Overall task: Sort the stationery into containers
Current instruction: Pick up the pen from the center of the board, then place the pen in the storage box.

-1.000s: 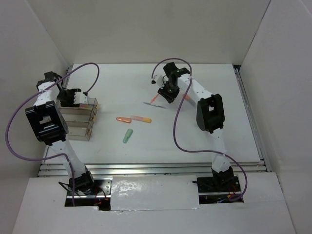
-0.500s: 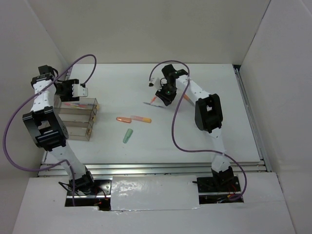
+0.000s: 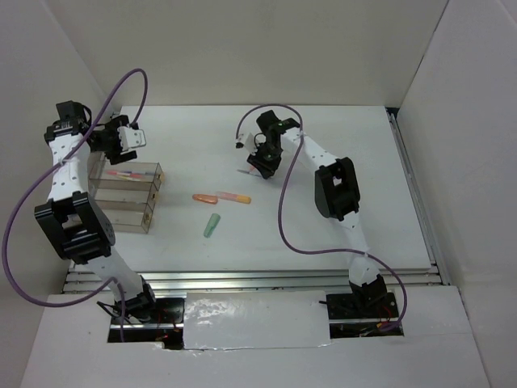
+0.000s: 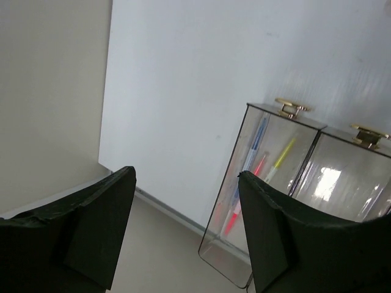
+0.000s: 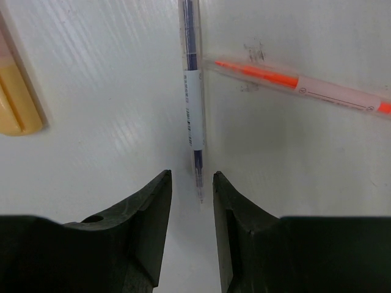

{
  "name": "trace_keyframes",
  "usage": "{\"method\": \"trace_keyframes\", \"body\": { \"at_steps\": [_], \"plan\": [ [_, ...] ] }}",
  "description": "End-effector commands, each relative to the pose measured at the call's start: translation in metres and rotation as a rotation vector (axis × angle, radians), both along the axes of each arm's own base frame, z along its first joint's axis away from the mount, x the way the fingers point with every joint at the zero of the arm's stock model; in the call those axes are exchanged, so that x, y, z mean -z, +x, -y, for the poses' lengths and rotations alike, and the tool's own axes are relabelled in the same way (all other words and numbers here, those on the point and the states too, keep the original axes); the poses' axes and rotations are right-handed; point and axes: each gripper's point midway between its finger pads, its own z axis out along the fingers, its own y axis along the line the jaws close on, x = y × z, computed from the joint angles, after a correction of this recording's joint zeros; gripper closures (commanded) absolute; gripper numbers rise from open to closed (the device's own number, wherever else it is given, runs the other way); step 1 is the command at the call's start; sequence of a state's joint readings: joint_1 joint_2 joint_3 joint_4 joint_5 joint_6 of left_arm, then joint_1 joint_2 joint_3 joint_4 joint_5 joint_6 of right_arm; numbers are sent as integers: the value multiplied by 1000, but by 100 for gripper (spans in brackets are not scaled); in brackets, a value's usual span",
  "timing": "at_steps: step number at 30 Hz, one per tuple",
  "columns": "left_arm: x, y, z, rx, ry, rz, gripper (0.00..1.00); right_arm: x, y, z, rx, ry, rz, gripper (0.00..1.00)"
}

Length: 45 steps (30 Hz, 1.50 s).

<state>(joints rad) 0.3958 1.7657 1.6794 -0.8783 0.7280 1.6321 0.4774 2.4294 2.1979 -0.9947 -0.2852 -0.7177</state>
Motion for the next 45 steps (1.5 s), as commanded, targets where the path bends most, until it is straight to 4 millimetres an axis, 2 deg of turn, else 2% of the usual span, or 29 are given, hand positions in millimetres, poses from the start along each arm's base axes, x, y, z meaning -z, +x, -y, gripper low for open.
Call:
{"method": "trace_keyframes", "body": {
  "at_steps": [1, 5, 9, 13, 16, 18, 19, 20, 22, 23, 25, 26, 30, 31, 34, 36, 40, 41, 45],
  "plan": [
    [-32, -15, 36, 40, -147, 36, 19, -5, 10, -9, -24, 9, 41, 59],
    [-36, -31, 55, 68, -168, 8, 18, 2, 9, -9, -33, -7, 37, 60],
    [-48, -41, 69, 85, -196, 4, 17, 20, 3, -3, -49, -61, 6, 66],
    [-52, -53, 81, 98, -232, -16, 16, 33, -7, 5, -73, -118, -22, 87],
    [-52, -63, 94, 115, -240, -13, 17, 22, -15, 5, -67, -99, -23, 94],
    [-49, -75, 106, 135, -236, 0, 15, 2, -25, 4, -66, -62, -21, 96],
    [-49, -79, 111, 150, -233, 13, 15, 1, -34, 6, -65, -58, -41, 97],
    [-59, -83, 123, 186, -206, 68, 17, -23, -39, 2, -69, -14, -24, 98],
    [-46, -94, 135, 211, -191, 65, 20, -38, -55, 1, -72, 19, -47, 100],
    [-44, -102, 151, 256, -175, 89, 22, -60, -64, -2, -79, 48, -37, 100],
    [-41, -108, 166, 288, -155, 102, 24, -89, -84, -11, -102, 113, -41, 100],
    [-38, -116, 184, 339, -153, 106, 25, -96, -96, -18, -114, 130, -62, 100],
    [-30, -128, 226, 428, -170, 70, 32, -134, -142, -48, -181, 255, -141, 100],
    [-25, -132, 239, 455, -165, 54, 34, -141, -152, -52, -191, 271, -164, 100],
    [-18, -135, 261, 494, -134, 52, 37, -157, -181, -71, -226, 335, -244, 100],
    [-14, -135, 270, 517, -112, 67, 38, -167, -195, -82, -247, 370, -282, 100],
    [-3, -139, 284, 548, -58, 84, 40, -183, -211, -93, -248, 420, -363, 100],
    [-1, -140, 285, 552, -49, 80, 43, -189, -211, -96, -252, 437, -364, 100],
    [13, -150, 289, 584, -9, 35, 53, -193, -215, -99, -243, 453, -423, 100]
  ]
}}
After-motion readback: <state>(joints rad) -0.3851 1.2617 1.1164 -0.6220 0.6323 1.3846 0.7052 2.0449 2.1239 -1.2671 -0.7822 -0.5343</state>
